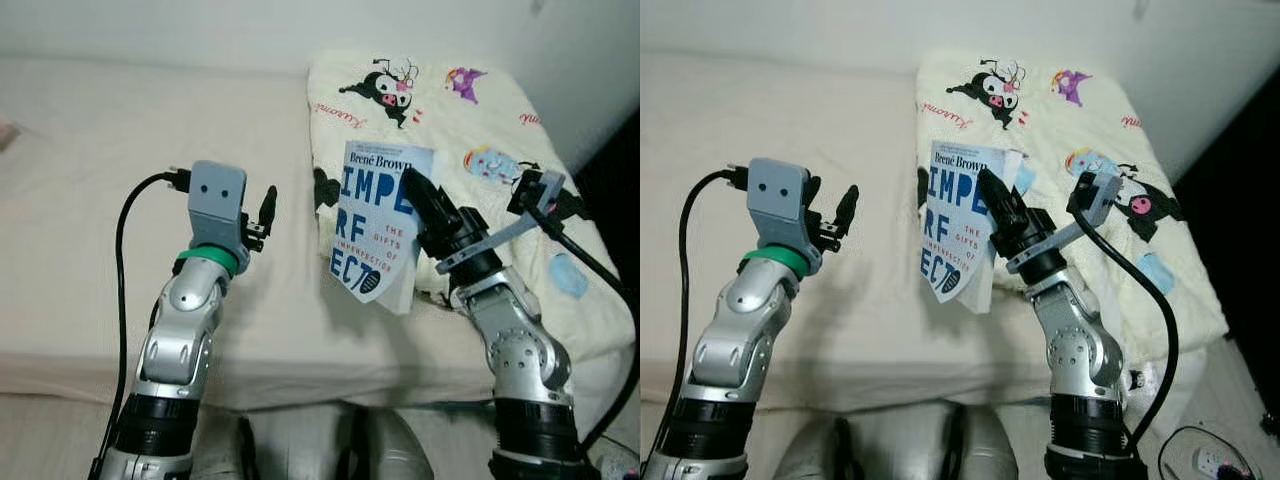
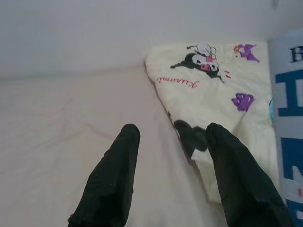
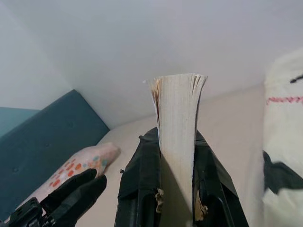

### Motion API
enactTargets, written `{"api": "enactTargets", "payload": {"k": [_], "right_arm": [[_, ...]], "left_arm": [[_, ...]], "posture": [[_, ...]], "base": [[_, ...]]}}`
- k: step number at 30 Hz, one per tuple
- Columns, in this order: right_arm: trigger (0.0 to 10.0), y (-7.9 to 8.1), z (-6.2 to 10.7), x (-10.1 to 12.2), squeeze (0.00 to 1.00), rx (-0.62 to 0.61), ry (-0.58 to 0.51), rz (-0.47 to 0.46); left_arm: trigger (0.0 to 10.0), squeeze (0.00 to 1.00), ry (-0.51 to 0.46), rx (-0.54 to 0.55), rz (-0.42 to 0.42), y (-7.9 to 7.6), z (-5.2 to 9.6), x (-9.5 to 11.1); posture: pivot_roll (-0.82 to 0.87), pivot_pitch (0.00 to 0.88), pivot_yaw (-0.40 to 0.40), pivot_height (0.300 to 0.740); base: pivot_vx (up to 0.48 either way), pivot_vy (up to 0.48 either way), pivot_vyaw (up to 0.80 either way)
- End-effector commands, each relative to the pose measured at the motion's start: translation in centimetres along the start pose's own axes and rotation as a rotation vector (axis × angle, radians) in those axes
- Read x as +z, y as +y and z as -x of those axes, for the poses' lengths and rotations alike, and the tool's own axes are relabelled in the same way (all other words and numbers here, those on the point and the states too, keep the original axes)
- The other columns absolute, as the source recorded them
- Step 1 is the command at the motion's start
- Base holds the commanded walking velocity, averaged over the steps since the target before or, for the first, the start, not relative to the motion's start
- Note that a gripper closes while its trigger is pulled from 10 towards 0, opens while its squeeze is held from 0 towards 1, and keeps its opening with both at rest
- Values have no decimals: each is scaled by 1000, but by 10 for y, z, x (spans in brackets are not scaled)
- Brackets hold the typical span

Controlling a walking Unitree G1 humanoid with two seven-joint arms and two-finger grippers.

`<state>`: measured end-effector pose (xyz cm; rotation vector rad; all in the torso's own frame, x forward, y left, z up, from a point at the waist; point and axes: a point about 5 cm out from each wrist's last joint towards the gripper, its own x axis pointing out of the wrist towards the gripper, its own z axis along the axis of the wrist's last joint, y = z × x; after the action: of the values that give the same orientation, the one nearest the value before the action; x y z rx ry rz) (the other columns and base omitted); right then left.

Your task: Clean up the room

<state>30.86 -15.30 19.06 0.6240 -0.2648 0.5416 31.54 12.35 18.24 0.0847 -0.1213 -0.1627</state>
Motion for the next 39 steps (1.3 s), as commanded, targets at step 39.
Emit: {"api": "enactTargets", "payload": {"k": [39], "right_arm": [[10000, -4, 2, -16, 0, -42, 37, 41]], "left_arm": [[10000, 0, 44, -78, 35, -14, -1, -13]], "posture": [[-49, 18, -6, 740]], "base": [[0, 41, 0]]}}
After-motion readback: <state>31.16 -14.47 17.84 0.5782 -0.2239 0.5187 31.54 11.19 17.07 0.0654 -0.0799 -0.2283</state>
